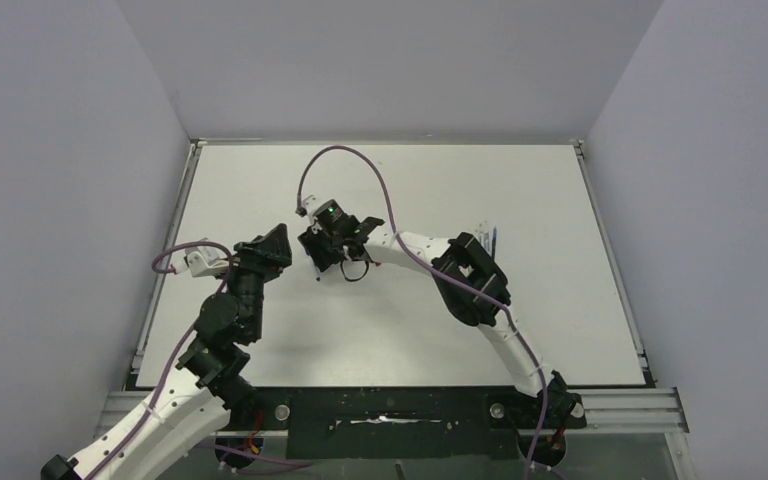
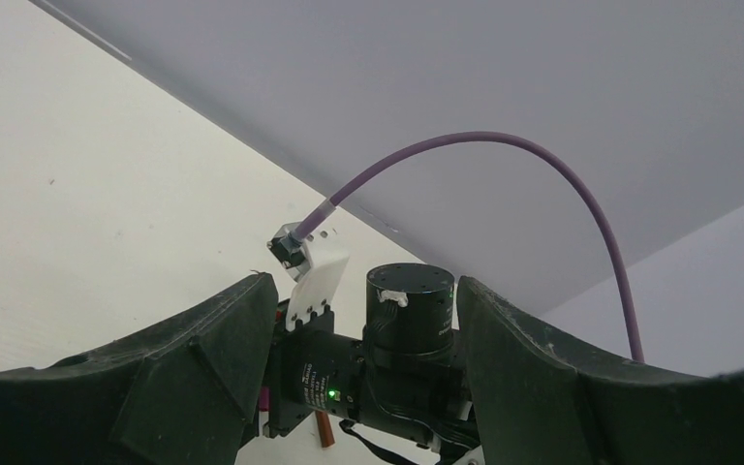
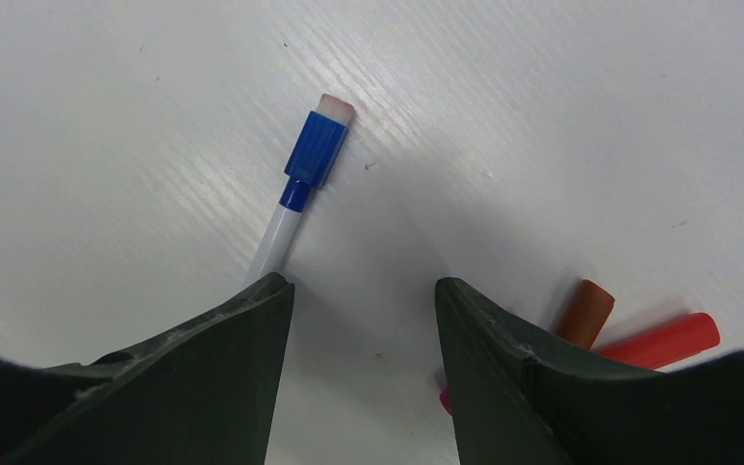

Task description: Open the pen caps

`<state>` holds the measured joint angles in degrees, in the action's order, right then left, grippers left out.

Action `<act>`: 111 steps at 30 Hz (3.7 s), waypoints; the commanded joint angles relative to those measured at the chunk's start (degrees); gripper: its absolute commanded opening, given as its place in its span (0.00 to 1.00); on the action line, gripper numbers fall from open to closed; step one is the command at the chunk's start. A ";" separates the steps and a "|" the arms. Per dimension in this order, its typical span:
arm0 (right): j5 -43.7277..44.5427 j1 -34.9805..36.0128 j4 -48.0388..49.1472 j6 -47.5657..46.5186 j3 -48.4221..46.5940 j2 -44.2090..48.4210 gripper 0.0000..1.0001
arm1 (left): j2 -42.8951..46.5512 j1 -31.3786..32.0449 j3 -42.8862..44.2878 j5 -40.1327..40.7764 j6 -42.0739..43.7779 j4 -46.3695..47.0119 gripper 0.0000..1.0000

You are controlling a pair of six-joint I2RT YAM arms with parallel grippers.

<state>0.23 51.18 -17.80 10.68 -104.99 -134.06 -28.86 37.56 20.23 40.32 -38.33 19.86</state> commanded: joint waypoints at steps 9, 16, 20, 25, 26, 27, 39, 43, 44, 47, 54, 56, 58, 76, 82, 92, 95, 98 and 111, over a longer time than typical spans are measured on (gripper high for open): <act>2.31 2.79 4.81 -0.48 1.45 4.50 0.57 | 0.12 0.83 2.08 0.64 1.59 1.40 0.68; 3.63 3.66 5.97 0.19 2.20 5.48 0.55 | 0.48 1.16 2.01 0.99 2.00 1.50 0.68; 4.15 3.97 7.70 0.73 3.80 6.84 0.54 | 0.68 1.34 2.01 1.16 2.13 1.59 0.68; 5.77 4.20 9.79 1.38 5.33 7.93 0.54 | 1.33 1.61 2.01 1.38 2.53 1.54 0.67; 5.90 4.27 11.12 1.47 5.99 8.25 0.54 | 1.47 1.70 1.93 1.47 2.60 1.60 0.67; 5.91 4.24 12.21 1.45 6.81 8.73 0.55 | 1.77 1.84 1.99 1.51 2.64 1.59 0.67; 7.53 4.16 10.12 2.13 -0.35 3.05 0.59 | 9.95 6.09 3.84 2.17 2.80 -1.65 0.66; 7.33 4.19 9.55 2.58 -2.81 1.36 0.59 | 10.08 7.53 4.34 2.78 3.60 -1.90 0.67; 7.52 4.19 9.07 2.78 -3.63 0.81 0.59 | 10.06 7.75 4.42 3.02 3.67 -1.97 0.66; 8.21 4.24 8.05 3.15 -5.10 -0.60 0.58 | 10.35 8.27 4.39 3.43 3.91 -1.86 0.67; 10.39 4.74 6.56 4.16 -5.44 -2.75 0.56 | 10.36 8.93 4.38 4.04 4.36 -1.67 0.67; 10.73 5.10 6.19 4.42 -5.30 -3.14 0.55 | 10.19 9.02 4.30 4.11 4.44 -1.51 0.66; 11.08 5.34 5.44 4.72 -5.26 -3.67 0.53 | 9.92 9.10 4.29 4.20 4.57 -1.41 0.67; 8.39 6.03 1.34 8.69 9.02 3.51 0.00 | 6.70 9.20 4.37 4.68 4.96 -0.39 0.67; 4.85 5.49 8.38 8.00 23.12 17.02 0.00 | 3.40 9.13 4.96 3.63 5.24 0.29 0.78; 3.26 5.30 14.46 8.87 42.57 43.04 0.00 | -7.05 8.14 6.72 -5.62 3.87 4.57 0.98; 4.18 4.91 15.59 9.99 48.27 50.78 0.00 | -10.46 7.22 7.26 -9.88 1.74 5.63 0.98; 5.22 4.14 16.79 11.66 53.84 58.68 0.00 | -13.12 5.65 6.78 -14.68 -1.32 7.82 0.98; 5.70 2.96 22.03 13.89 63.83 72.82 0.00 | -28.04 -11.10 -1.00 -45.76 -23.56 33.31 0.93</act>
<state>4.95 54.41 -1.72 23.79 -41.34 -62.22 -52.64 27.92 19.55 6.92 -53.93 39.33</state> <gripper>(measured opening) 0.098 0.942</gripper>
